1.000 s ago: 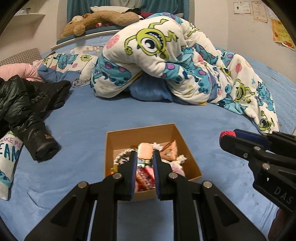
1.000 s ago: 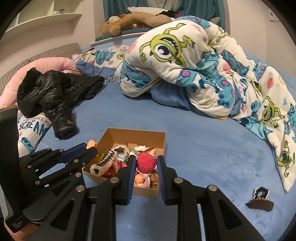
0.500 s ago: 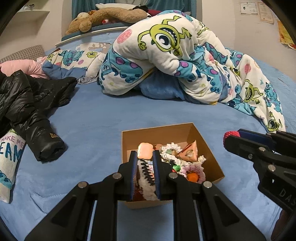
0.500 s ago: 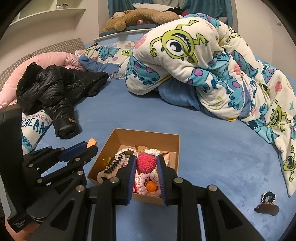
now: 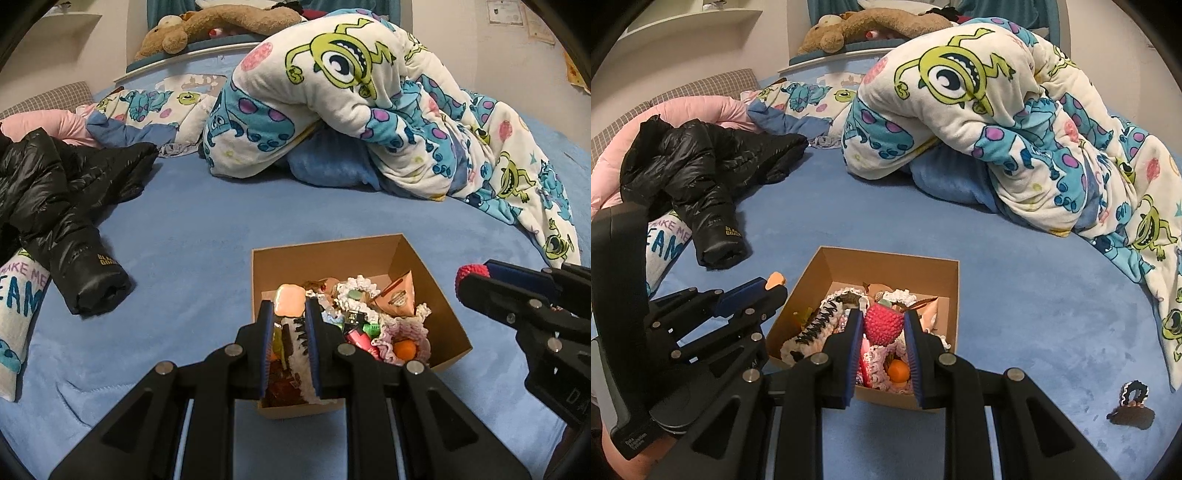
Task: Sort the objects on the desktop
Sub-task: 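Open the left tool to drop the orange cube while the right tool releases the red pompom into the box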
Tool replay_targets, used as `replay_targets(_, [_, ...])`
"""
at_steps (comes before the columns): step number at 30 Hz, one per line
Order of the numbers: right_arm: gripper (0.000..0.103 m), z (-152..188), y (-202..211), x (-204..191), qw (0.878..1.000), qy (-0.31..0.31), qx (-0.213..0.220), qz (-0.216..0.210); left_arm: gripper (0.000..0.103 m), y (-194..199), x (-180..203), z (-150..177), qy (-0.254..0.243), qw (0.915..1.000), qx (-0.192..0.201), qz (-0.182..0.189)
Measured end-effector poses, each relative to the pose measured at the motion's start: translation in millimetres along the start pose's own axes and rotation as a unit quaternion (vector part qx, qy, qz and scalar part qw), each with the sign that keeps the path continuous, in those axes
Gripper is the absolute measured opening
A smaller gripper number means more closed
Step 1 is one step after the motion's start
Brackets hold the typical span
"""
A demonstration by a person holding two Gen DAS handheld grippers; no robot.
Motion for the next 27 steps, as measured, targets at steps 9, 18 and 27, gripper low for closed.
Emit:
replay_targets(9, [0.023,2,-12,-4,1.000,0.004,-0.007,0.001,0.037,-9,-1,5,0.000,1.0000,-0.007,0.000])
replay_targets(18, [0.023,2,-20,-8,1.000,0.008,-0.011,0.001,0.043,-12,-6,9,0.004,1.0000,-0.007,0.002])
replay_targets(27, [0.024,4,-27,-9,1.000,0.006,-0.015,0.002,0.043,-14,-10,12,0.006,0.9999,-0.009,0.000])
Point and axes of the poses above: each gripper's, at about its wrist camera, not at the fingertips, and y roughly against the way its jaws point, x to its right, z to its underside, the point moved 1 cm from there along -y, roughly the way its jaws point, and after that the axes turned 3 degrees about -y, right-handed, at the moved point
